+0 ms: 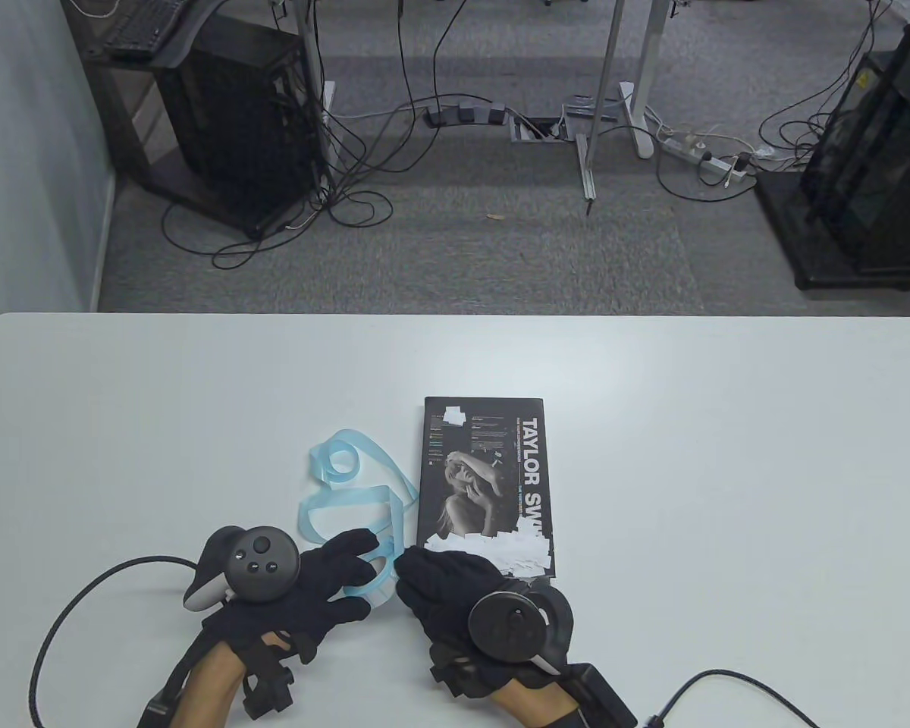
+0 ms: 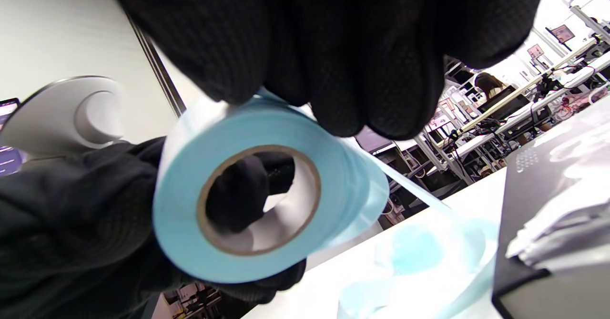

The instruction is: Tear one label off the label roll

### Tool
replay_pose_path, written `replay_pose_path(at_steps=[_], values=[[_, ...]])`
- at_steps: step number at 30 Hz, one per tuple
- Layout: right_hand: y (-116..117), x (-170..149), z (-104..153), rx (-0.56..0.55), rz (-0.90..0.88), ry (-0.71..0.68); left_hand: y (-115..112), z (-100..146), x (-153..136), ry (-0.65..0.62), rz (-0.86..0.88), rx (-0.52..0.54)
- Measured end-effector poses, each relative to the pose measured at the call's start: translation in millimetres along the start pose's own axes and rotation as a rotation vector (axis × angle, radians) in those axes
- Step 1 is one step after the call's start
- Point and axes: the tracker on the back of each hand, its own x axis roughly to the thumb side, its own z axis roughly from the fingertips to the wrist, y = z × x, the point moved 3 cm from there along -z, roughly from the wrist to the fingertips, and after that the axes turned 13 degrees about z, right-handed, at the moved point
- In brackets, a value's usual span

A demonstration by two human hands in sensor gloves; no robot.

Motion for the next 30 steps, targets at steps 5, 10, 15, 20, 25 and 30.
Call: replay_pose_path(at_steps=[5,10,15,20,25,30], values=[[-4.9,-17.3,-3.2,-0.004,-0.004,0.052,-0.4,0.6,-1.4,0.019,-0.028,-0.01],[-15.5,-42.0,-8.2,0.002,0.036,0.101,1.6,2.2,-3.9,0.04,-0.045,-0.007],[-30.8,-78.4,-17.8,0.029,0.324,0.062,2.7,3.3,-5.5,0.067,-0.073,-0.008],[-32.4,-116.8,-20.8,0.131,0.515,0.094,3.3,3.9,-6.6,0.085,-0.095,-0.011],[-30.0,-132.2,-21.3,0.201,0.571,0.112,3.9,4.7,-8.2,0.108,-0.118,-0.017],[-21.7,-131.7,-21.0,0.26,0.574,0.092,4.7,5.1,-9.0,0.116,-0.122,-0.014]])
